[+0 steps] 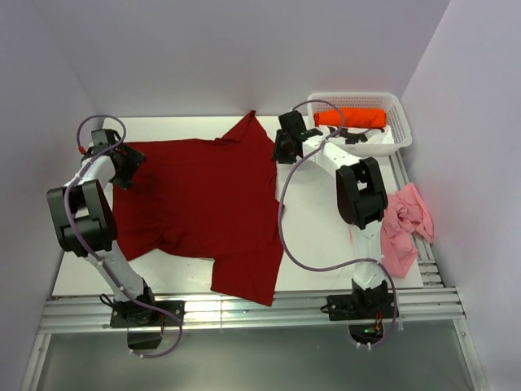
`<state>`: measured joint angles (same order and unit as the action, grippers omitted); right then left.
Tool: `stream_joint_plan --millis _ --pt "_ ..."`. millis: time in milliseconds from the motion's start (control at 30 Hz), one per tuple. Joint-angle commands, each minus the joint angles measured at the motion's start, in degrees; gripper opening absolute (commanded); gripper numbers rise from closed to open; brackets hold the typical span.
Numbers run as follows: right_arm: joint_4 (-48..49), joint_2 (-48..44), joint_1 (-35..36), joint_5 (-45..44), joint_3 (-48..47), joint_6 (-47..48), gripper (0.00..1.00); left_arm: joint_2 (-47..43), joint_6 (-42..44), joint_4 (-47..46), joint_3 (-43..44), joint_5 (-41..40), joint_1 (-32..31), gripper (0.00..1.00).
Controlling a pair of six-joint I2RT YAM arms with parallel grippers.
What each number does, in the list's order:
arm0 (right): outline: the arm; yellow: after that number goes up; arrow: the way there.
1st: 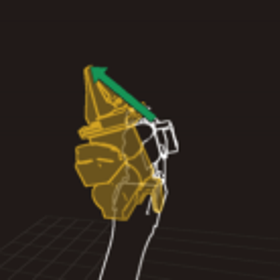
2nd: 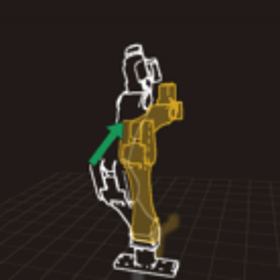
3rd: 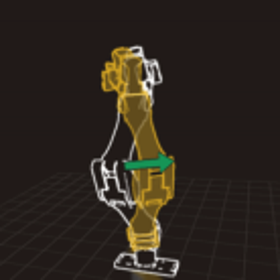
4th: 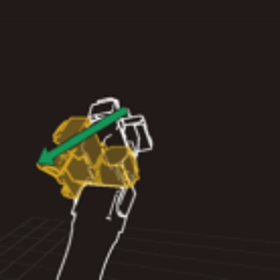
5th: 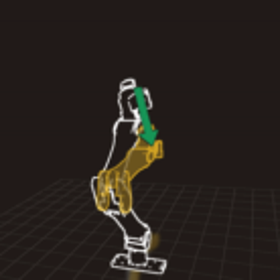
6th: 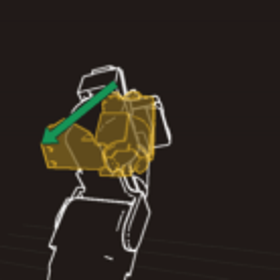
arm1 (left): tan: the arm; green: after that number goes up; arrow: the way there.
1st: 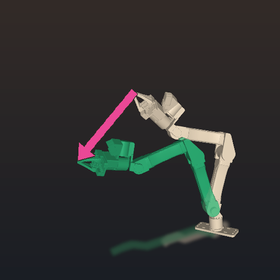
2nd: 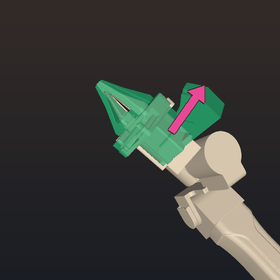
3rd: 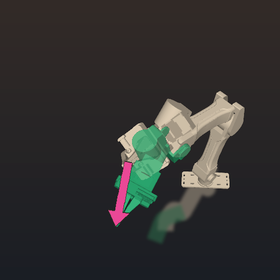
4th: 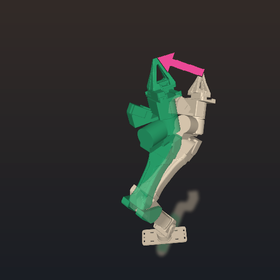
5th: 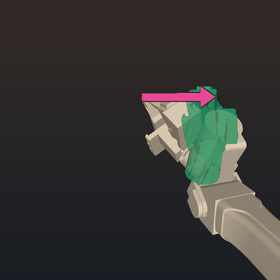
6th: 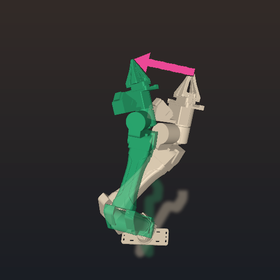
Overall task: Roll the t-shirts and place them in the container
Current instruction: Flatten the tshirt
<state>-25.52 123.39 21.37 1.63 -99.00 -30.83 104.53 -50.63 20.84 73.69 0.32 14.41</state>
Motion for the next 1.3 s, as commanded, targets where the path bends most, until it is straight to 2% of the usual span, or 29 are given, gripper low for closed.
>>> stream_joint_plan --millis 0,333,733,867,900,1167,1267 --pt "-0.5 -2.54 -0.1 -3.3 3.02 -0.02 0.38 1.81 1.94 2.27 2.6 -0.05 0.09 0.82" --pt "1.87 -10.97 1.57 -8.22 18.56 -3.53 0.39 6.82 2.2 1.22 1.19 -1.71 0.09 0.82" --pt "7.94 -23.0 4.56 -3.04 33.24 -2.92 0.43 9.11 3.78 0.78 1.28 -1.81 2.02 0.82" --pt "8.91 -26.62 4.91 -1.89 36.24 -2.48 0.45 8.94 3.96 0.69 1.19 -1.46 1.93 0.81" --pt "9.43 -27.5 4.91 0.72 37.12 -1.96 0.47 8.94 4.14 0.69 1.28 -1.37 2.02 0.81" --pt "11.01 -27.07 5.35 5.75 39.41 -0.99 0.5 8.58 4.14 0.87 1.37 -1.28 1.93 0.81" --pt "10.84 -25.84 5.97 4.79 39.15 -0.29 0.52 8.32 4.14 1.04 1.46 -1.28 2.02 0.81"
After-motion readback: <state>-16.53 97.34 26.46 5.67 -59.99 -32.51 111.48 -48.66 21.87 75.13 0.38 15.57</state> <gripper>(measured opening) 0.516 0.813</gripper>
